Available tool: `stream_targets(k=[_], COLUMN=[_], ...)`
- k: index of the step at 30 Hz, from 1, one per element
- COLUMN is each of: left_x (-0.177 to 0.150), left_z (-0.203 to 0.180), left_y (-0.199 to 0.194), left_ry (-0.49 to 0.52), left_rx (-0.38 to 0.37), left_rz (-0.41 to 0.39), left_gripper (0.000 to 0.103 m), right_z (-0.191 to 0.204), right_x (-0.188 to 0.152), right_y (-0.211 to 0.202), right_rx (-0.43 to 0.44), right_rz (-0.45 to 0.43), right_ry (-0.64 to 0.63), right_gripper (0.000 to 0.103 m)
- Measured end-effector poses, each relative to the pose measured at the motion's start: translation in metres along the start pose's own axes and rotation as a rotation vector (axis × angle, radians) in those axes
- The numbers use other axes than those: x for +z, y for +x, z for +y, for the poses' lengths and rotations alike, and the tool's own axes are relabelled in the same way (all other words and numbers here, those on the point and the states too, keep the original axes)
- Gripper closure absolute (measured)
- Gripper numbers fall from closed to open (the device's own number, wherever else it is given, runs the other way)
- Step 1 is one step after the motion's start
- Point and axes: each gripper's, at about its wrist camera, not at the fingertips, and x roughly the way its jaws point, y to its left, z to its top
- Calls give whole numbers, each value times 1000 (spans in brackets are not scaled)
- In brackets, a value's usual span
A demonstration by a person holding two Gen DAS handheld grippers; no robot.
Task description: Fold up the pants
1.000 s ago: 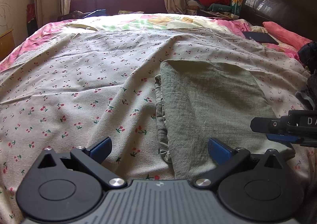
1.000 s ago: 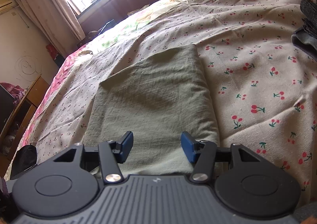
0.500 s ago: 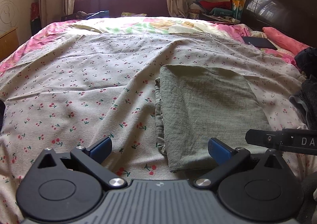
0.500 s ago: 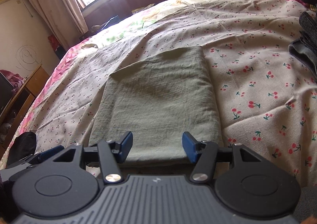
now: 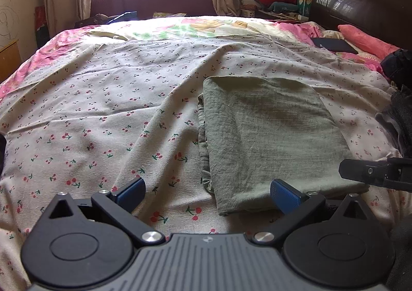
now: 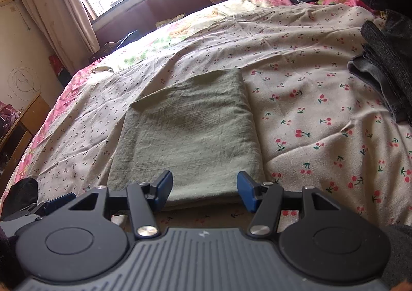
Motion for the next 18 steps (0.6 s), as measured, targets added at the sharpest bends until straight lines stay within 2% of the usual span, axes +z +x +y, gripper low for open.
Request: stream_targets(k=[4, 8, 18], left_x=[0, -2, -2], left_z=[4, -1, -1], left_y=[3, 5, 3], left_ry=[-26, -4, 5], left_rx=[2, 8, 2], left_rz=[17, 24, 19], left_gripper=[0, 0, 0], right_z=[0, 1, 21], right_x=[-1, -2, -10], right_y=[3, 5, 10], right_rx=[-8, -14, -54], right_rz=[12, 24, 42], right_ry=[-9, -19, -146], right_gripper=[45, 45, 46])
